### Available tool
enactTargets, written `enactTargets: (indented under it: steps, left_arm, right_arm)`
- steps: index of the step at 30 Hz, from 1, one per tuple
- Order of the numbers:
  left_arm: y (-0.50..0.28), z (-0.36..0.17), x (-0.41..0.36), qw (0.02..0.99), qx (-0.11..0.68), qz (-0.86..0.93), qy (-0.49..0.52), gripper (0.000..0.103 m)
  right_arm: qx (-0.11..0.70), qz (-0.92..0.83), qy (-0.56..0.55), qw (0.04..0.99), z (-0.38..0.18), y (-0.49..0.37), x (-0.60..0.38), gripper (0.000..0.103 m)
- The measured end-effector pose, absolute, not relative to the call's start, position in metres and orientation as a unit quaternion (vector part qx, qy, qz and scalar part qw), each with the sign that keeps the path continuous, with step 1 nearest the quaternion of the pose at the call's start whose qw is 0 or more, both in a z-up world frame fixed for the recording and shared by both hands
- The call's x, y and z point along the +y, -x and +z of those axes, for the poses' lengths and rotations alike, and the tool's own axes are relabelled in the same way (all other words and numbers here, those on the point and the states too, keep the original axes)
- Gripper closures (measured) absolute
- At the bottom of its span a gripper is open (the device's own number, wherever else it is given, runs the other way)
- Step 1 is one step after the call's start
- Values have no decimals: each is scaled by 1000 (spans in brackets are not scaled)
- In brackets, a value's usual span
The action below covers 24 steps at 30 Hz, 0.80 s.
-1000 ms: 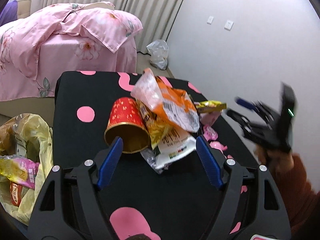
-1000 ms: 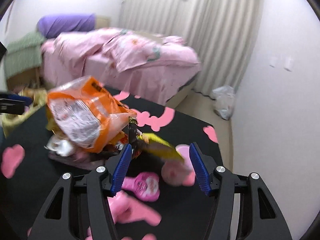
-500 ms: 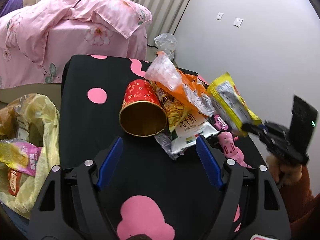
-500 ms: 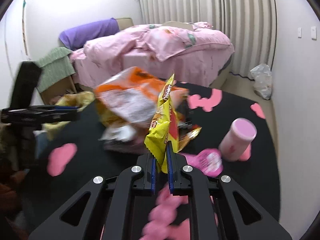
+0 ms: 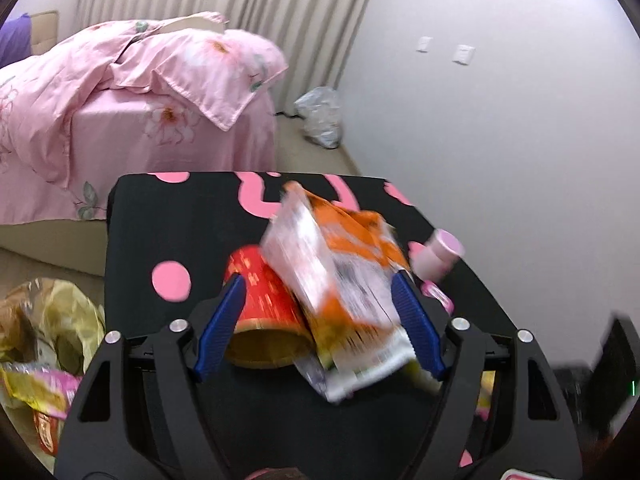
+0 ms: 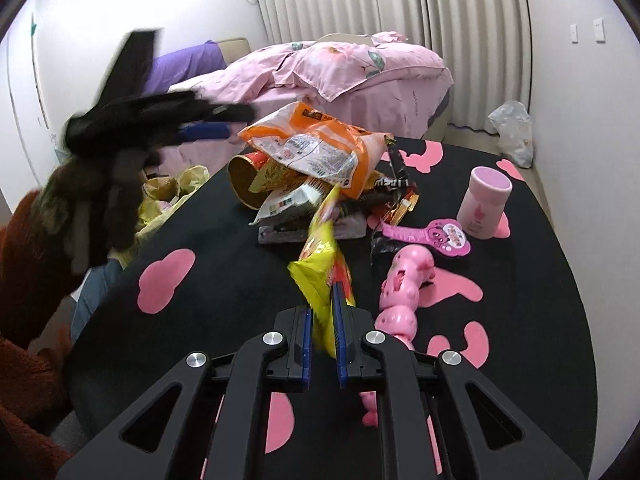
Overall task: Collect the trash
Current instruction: 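Grasp the orange snack bag with the left gripper while the right gripper grasps a yellow wafer pack, then lift the orange bag and yellow wafer pack and carry them toward the bin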
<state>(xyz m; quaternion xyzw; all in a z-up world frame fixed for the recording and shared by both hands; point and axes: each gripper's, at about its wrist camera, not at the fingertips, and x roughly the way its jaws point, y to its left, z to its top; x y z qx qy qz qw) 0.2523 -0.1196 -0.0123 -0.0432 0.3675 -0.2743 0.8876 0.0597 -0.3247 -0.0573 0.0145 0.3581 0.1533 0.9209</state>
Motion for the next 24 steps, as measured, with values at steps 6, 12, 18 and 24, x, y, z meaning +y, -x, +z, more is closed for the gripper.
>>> enactTargets:
  steps: [6, 12, 18, 24]
  left_arm:
    - [-295, -36, -129, 844, 451, -280, 81, 70]
    - [-260, -16, -105, 863, 410, -282, 90, 78]
    - [-201, 11, -61, 872, 386, -283, 100, 78]
    - [-150, -11, -25, 872, 410, -252, 87, 77]
  right_arm:
    - [374, 172, -13, 911, -62, -55, -317, 91]
    - [373, 181, -3, 910, -60, -42, -314, 60]
    - [358, 190, -57, 913, -52, -29, -328, 48]
    - [368, 166, -51, 914, -55, -25, -320, 48]
